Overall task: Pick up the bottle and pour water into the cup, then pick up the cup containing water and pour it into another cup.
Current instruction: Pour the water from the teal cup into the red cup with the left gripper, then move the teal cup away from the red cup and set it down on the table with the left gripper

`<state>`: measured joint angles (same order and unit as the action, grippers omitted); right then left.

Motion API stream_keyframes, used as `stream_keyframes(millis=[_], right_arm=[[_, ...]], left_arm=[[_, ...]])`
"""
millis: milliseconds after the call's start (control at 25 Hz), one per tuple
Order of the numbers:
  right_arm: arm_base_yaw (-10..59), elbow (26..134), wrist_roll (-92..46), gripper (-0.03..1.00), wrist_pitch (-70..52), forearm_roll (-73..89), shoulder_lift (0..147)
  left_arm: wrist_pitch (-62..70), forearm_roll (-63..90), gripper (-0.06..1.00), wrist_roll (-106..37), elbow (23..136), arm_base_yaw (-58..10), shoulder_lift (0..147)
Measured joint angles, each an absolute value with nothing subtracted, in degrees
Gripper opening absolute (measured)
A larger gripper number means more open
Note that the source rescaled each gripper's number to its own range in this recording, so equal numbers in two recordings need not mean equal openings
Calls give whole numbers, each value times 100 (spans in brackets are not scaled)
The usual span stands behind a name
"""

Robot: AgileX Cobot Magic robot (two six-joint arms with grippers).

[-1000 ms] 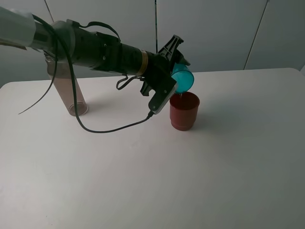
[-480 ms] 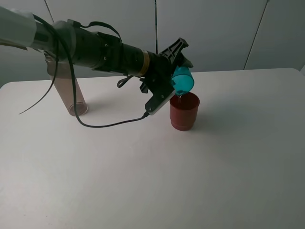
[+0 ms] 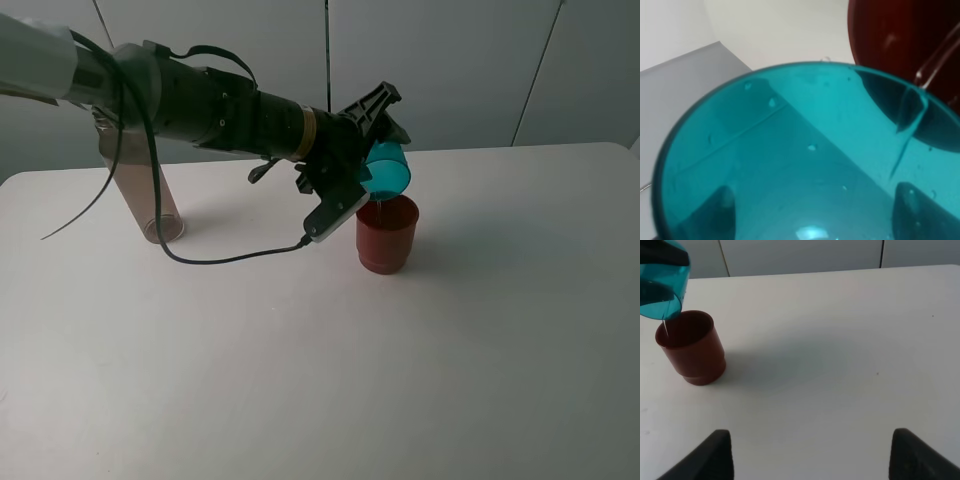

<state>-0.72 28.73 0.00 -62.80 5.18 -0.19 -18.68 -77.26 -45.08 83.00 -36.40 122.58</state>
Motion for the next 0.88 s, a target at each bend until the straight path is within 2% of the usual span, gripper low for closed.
stream_keyframes(millis=[560, 880], right_arm=[[-72, 2873, -36, 11, -6280, 518, -19], [-72, 2873, -36, 10, -6280, 518, -19]], left_arm=[[-1666, -7275, 17, -4573, 8312, -3640, 12258], [-1644, -5888, 17, -1522, 8249, -3651, 12034]])
